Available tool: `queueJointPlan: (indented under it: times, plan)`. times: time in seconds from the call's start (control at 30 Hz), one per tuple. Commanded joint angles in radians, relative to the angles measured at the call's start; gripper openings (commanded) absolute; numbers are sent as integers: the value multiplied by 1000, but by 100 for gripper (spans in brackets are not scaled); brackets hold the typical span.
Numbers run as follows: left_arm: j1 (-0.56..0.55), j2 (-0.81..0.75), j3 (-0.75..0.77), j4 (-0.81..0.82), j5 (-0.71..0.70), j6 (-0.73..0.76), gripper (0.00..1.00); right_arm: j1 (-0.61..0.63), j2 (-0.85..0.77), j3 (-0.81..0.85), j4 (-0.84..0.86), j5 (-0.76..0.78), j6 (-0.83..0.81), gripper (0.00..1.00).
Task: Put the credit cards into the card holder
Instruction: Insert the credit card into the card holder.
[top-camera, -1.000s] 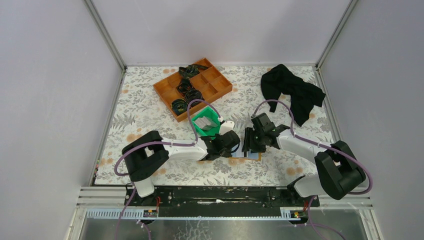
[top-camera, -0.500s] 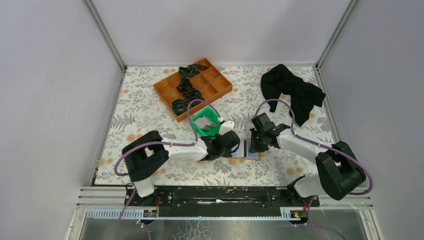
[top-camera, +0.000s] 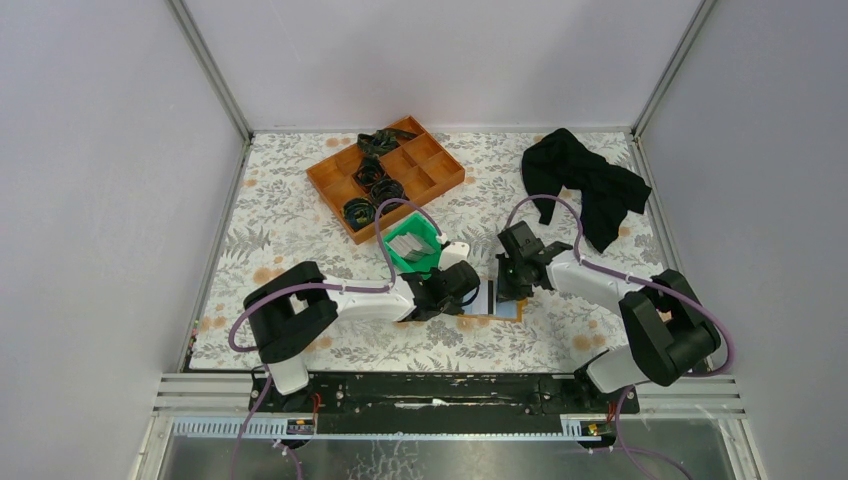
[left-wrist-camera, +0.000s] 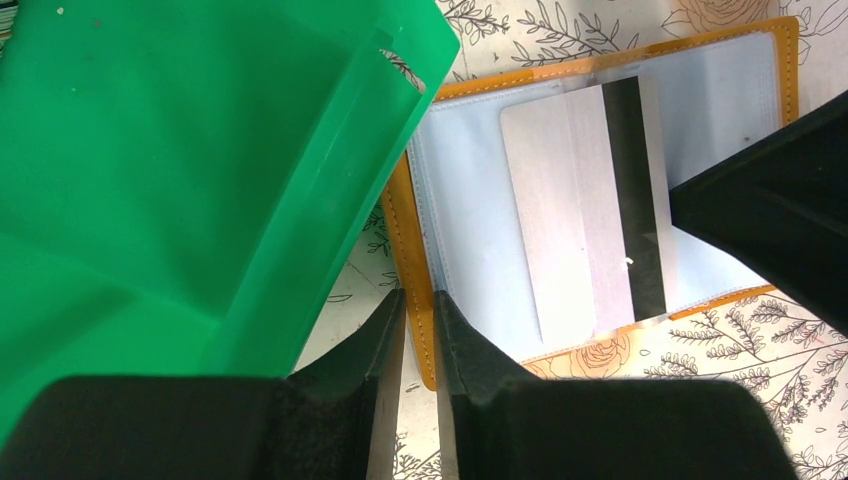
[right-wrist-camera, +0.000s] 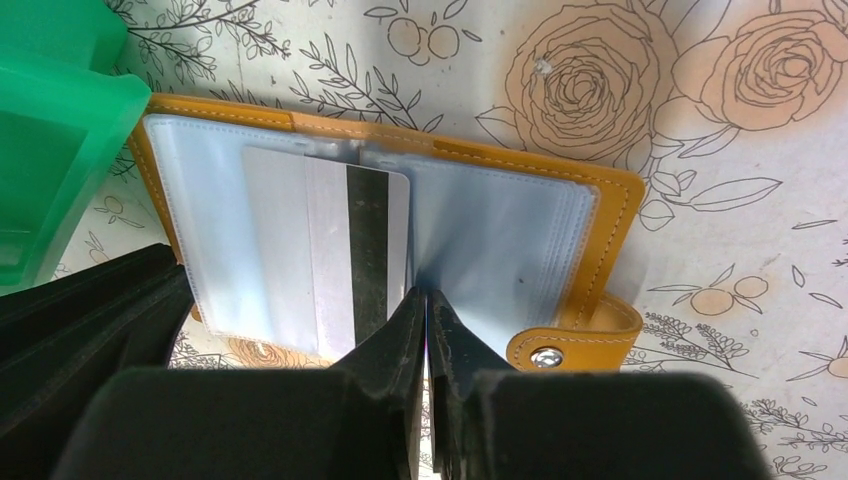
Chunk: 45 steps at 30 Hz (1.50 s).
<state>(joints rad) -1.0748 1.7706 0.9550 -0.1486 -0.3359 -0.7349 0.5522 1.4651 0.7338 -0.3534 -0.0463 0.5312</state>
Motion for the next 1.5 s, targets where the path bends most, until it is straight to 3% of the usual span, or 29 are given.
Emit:
queueJointPlan:
  times: [0.0, 0.87, 1.13, 1.47]
  plan:
    - [-2, 45, -40, -21, 42, 25, 21, 16, 23, 32, 14, -9, -5, 9]
    - [-3, 42, -43, -12, 52, 31, 21, 126, 131, 138, -1, 17, 33, 9]
    - [-3, -26, -17, -110, -32, 6, 27, 126, 75, 138, -49, 83, 18, 21]
    - [-3, -105, 41, -223, -115, -10, 33, 126, 38, 154, -62, 89, -1, 24]
